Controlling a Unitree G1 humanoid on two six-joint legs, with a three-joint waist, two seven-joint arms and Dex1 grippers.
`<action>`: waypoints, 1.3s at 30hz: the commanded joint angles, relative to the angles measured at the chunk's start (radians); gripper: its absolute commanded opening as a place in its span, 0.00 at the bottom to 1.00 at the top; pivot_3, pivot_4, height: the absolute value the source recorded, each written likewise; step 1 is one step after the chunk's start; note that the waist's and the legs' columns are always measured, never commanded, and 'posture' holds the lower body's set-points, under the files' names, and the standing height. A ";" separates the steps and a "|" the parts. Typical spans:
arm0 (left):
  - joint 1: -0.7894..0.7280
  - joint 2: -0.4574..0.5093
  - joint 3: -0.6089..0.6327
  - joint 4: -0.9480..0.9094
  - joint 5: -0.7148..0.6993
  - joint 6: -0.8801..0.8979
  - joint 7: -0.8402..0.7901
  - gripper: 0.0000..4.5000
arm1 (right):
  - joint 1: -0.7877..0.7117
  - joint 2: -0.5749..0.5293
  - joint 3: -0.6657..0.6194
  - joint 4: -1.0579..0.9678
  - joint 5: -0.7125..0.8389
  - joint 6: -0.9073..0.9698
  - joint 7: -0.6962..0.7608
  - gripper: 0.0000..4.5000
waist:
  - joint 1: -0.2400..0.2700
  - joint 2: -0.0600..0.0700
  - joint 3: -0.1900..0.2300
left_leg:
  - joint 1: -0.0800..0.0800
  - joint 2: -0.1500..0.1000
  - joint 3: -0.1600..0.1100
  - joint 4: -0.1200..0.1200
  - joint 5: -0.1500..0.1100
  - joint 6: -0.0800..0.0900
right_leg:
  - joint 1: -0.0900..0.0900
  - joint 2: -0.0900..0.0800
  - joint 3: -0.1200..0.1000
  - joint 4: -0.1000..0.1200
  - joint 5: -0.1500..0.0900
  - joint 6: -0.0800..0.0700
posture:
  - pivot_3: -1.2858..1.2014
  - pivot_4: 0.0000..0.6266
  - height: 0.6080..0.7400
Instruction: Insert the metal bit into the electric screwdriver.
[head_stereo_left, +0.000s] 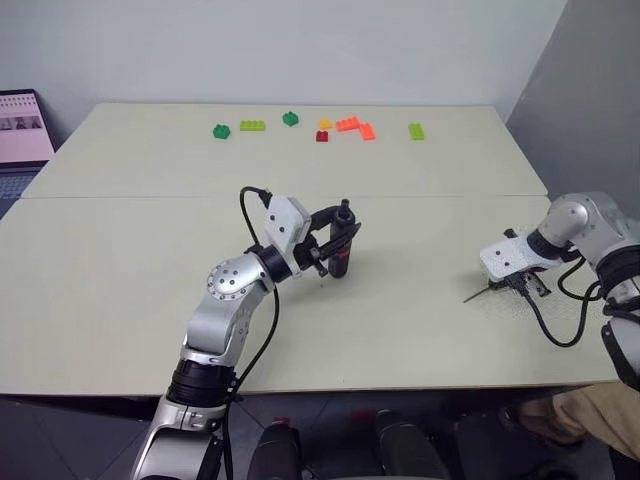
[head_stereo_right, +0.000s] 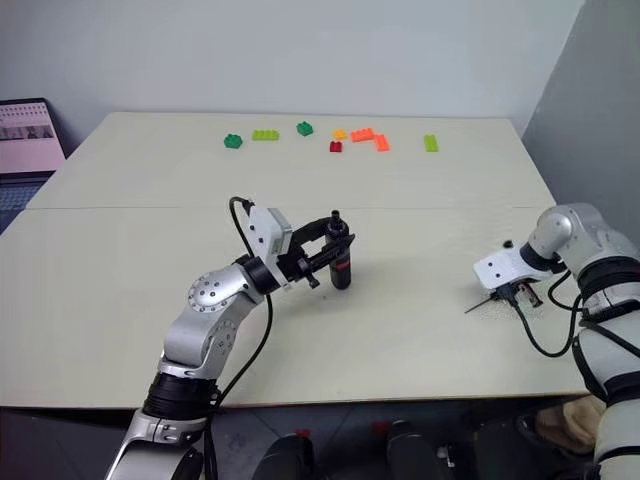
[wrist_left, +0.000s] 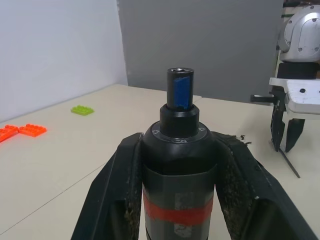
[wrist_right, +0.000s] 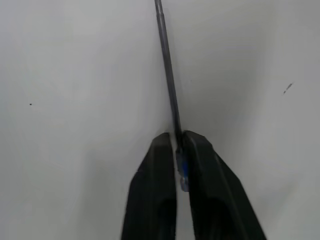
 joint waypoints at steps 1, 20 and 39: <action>-0.012 -0.006 0.004 -0.043 0.005 -0.045 0.009 0.37 | -0.004 0.006 -0.005 0.015 -0.014 0.014 -0.010 0.00 | 0.000 0.000 0.000 | 0.000 0.000 0.000 0.000 0.000 0.000 | 0.000 0.000 0.000 0.000 0.000 0.000 | 0.52 0.24 1.00; -0.018 -0.117 0.039 -0.016 0.109 -0.126 0.270 0.37 | 0.181 0.094 -0.483 -0.677 0.639 0.798 -0.032 0.00 | 0.007 0.002 0.002 | -0.003 0.000 -0.001 -0.002 0.000 0.000 | -0.001 0.000 0.000 -0.002 0.000 0.000 | 0.52 0.24 1.00; 0.045 -0.151 0.010 -0.038 0.135 -0.133 0.322 0.37 | 0.239 0.457 -0.679 -1.139 1.047 1.288 -0.588 0.00 | 0.006 0.002 0.001 | -0.009 0.000 -0.002 -0.003 0.000 0.000 | -0.009 0.000 -0.001 0.000 -0.001 0.002 | 0.52 0.24 1.00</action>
